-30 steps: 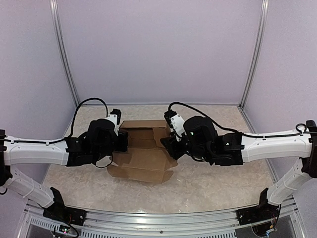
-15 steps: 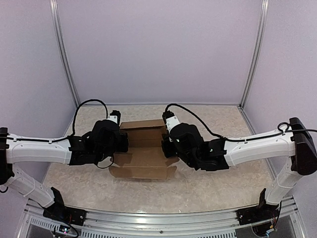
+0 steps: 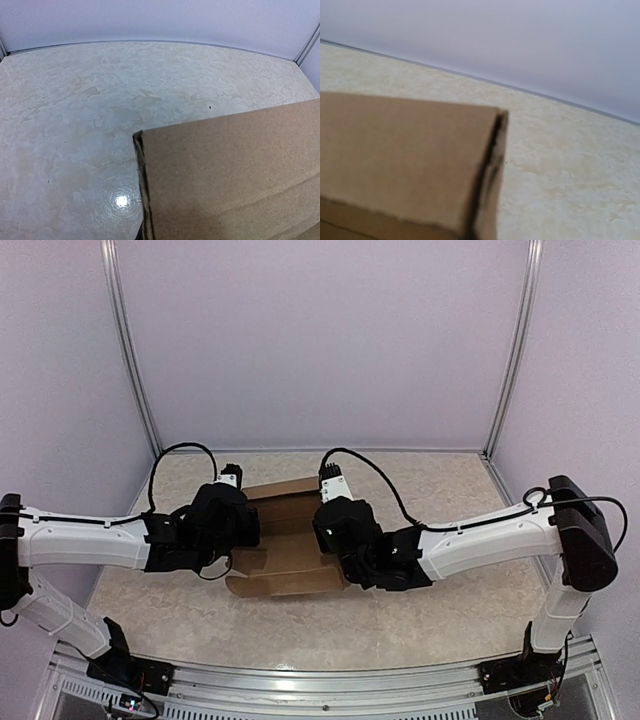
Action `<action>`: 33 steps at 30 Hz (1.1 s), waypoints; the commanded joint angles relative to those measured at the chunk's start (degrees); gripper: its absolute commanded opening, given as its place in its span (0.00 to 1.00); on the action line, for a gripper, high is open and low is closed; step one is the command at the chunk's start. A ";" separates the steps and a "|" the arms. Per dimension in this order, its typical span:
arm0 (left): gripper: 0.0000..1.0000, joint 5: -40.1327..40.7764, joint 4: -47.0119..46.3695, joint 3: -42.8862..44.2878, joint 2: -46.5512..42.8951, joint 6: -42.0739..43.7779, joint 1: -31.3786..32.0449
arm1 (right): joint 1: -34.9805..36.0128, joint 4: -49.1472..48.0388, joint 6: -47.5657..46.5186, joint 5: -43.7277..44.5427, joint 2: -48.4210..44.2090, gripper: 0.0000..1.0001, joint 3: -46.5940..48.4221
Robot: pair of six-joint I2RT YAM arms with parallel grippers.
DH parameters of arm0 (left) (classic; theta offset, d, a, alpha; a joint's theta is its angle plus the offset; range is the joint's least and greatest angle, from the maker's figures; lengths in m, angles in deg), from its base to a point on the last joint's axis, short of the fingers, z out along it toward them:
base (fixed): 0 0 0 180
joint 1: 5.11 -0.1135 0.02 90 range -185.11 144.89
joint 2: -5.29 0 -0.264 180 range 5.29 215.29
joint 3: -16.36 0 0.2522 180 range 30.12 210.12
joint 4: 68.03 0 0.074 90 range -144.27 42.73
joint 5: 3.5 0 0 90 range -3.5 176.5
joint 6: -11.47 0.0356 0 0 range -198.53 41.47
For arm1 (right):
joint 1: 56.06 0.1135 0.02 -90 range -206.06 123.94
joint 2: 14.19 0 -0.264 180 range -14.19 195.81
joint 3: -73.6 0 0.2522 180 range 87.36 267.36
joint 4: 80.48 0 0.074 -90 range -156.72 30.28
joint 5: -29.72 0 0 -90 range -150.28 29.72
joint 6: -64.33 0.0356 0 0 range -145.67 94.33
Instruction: Fold the paper box
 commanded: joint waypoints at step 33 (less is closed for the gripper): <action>0.80 -8.04 0.41 -3.63 -8.62 4.43 2.45 | -3.62 -3.76 -1.23 -11.36 4.53 0.00 1.70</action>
